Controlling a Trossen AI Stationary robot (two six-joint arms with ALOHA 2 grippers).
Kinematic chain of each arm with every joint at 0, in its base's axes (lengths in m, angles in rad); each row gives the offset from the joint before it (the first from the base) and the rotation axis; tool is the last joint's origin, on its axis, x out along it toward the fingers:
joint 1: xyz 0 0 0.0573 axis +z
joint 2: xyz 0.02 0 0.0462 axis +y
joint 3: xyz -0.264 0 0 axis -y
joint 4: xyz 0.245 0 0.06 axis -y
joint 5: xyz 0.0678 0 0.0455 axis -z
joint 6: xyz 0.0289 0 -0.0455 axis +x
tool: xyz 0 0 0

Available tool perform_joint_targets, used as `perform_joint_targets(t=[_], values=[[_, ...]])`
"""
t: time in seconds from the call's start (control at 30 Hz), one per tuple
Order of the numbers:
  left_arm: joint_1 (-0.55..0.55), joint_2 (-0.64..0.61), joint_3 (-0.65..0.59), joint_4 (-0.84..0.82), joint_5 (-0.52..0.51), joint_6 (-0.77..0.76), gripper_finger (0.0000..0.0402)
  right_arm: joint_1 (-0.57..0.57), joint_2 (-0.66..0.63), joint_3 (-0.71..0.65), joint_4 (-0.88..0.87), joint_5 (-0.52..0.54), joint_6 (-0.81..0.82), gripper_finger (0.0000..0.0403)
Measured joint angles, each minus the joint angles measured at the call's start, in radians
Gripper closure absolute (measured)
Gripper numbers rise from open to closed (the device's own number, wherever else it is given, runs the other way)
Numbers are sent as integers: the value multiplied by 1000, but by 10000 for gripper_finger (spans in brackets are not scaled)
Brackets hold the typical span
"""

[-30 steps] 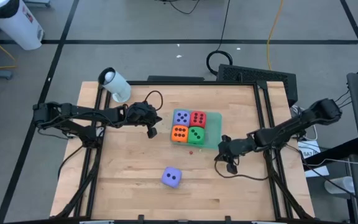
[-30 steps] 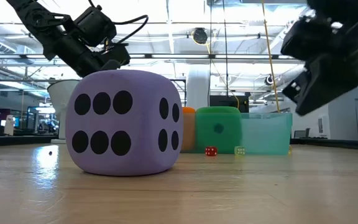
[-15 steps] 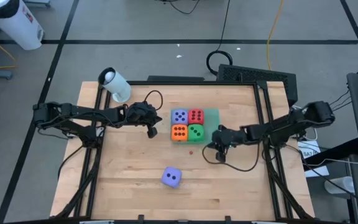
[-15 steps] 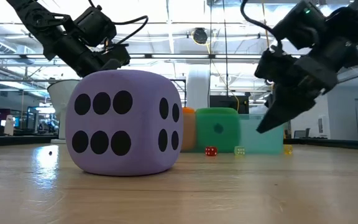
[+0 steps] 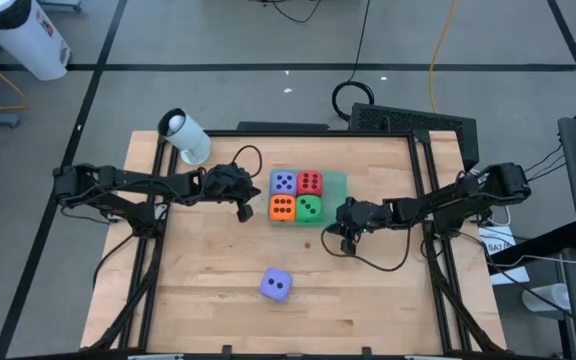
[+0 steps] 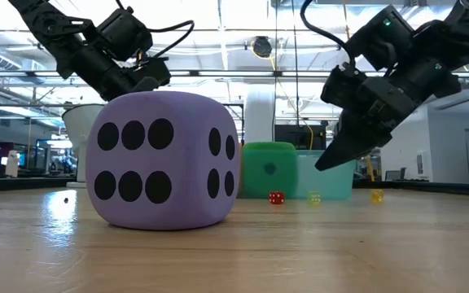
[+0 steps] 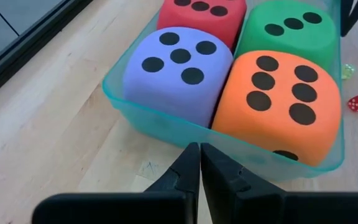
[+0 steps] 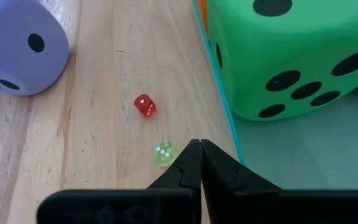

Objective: Pick & Place Dice
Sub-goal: Adjust the green bin, then put the big purple die into the green bin

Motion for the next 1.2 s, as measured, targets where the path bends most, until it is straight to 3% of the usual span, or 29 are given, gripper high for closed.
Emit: perform_joint_targets(t=[0.23,0.33,0.6,0.73,0.9,1.0,1.2], values=[[-2,-3,0,4,-29,20,376,0,-12,-2,16,-29,-19,403],[-32,-43,0,4,16,57,376,44,-43,2,93,-32,-60,403],[-206,-198,1,-8,53,174,376,157,-114,2,202,147,-204,403],[-268,-236,1,-6,42,195,376,157,-116,2,187,144,-201,403],[-311,-237,1,-76,61,147,376,158,-116,2,192,129,-189,403],[-350,-220,1,-146,135,69,376,158,-116,2,202,72,-159,403],[-546,-131,0,-133,190,-66,376,197,-116,2,189,-20,-118,403]])
